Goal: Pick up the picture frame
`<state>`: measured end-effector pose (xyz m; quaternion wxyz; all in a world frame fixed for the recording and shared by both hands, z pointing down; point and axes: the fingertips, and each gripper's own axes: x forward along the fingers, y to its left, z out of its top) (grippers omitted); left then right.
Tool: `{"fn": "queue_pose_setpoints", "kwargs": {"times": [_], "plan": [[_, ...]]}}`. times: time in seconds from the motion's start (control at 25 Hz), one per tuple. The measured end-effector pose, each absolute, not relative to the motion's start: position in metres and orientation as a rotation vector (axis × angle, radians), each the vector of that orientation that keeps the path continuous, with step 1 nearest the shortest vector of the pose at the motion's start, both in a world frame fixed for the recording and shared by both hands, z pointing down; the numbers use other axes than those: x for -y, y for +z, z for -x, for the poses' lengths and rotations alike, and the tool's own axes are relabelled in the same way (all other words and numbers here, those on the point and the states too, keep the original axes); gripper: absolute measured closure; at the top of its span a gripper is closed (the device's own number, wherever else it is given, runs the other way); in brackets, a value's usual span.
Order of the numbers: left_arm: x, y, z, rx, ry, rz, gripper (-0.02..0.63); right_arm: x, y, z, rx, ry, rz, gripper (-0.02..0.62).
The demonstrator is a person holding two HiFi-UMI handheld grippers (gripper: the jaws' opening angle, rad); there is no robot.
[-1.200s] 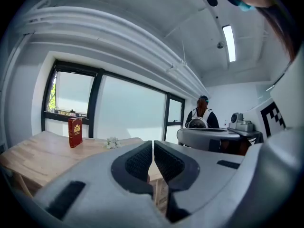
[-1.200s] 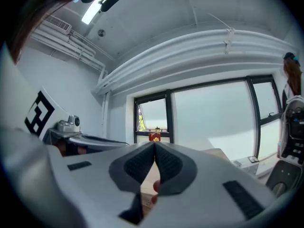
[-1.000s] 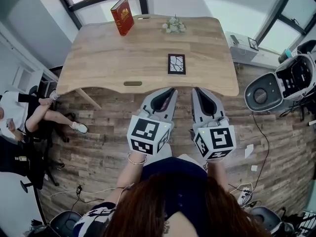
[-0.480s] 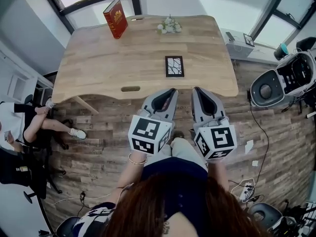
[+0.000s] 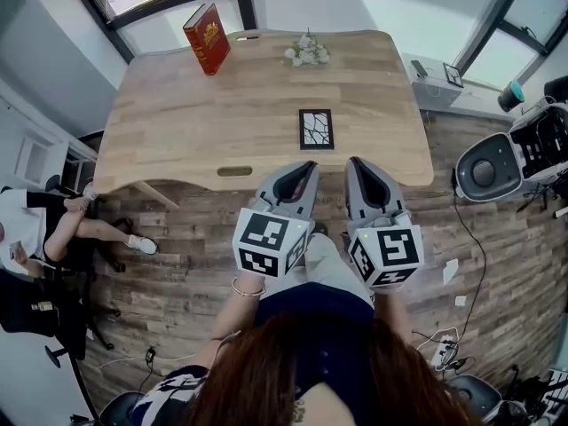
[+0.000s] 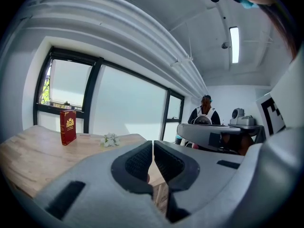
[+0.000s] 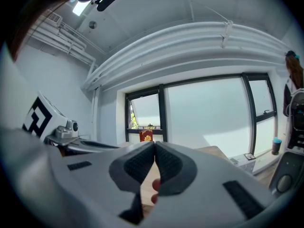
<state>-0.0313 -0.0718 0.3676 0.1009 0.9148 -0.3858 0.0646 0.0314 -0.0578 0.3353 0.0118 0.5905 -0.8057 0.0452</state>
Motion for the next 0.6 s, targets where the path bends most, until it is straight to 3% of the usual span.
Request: {"fn": "queue_pose_setpoints", "kwargs": {"times": [0.6], "plan": [[0.156,0.388,0.018,1.181,0.227,-2.638,0.569,0.140,0.356,-0.049,2.498,0.200,-1.773,0.569]]}}
